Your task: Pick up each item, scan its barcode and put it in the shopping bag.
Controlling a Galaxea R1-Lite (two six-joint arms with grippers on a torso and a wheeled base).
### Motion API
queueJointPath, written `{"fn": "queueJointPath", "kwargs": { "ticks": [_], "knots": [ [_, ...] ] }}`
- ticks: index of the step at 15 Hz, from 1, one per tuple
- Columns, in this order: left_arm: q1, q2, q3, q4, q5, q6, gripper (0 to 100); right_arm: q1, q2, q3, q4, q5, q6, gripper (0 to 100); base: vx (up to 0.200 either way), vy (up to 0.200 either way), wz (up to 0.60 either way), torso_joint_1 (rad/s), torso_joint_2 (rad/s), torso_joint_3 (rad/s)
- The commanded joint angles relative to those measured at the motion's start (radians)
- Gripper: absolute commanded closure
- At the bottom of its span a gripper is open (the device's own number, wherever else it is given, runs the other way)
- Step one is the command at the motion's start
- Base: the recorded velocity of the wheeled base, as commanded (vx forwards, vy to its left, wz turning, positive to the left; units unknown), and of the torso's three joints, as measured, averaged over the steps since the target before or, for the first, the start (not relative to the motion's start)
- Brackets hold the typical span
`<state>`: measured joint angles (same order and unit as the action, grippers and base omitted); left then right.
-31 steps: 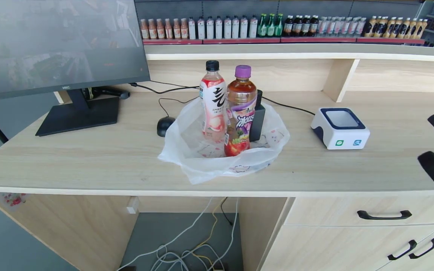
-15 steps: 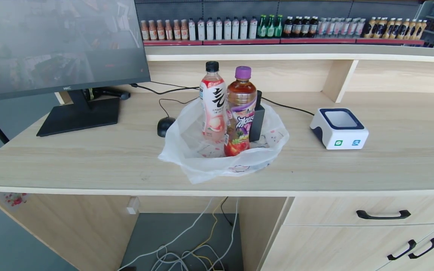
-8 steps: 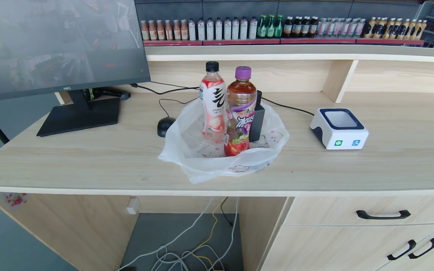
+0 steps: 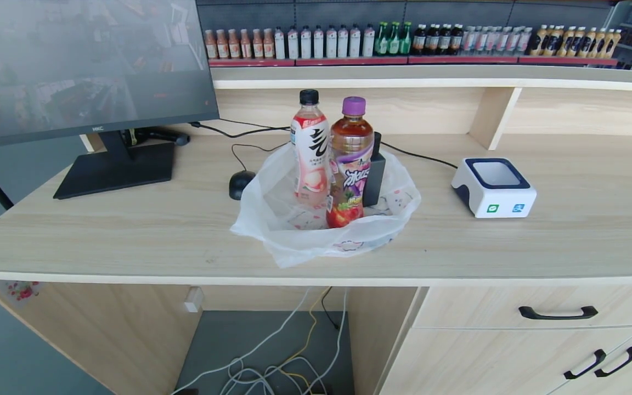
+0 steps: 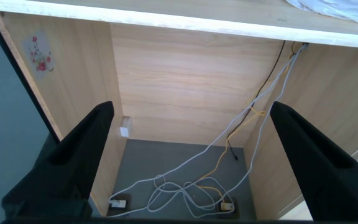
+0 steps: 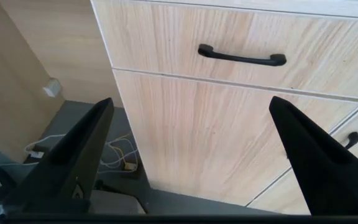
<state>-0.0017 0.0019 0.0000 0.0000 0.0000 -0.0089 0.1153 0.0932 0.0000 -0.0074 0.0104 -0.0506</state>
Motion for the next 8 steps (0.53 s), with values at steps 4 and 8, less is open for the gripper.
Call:
{"fn": "queueJointPath", "kwargs": {
  "ticks": [4,8],
  "knots": [
    [0.000,0.000,0.000,0.000,0.000,0.000,0,-0.022,0.003,-0.002,0.000,-0.004,0.002,0,0.000,0.000,0.00,0.000,0.00,0.000],
    [0.000,0.000,0.000,0.000,0.000,0.000,0,-0.097,-0.069,0.000,0.001,-0.012,0.025,0,0.000,0.000,0.00,0.000,0.00,0.000]
  ]
}}
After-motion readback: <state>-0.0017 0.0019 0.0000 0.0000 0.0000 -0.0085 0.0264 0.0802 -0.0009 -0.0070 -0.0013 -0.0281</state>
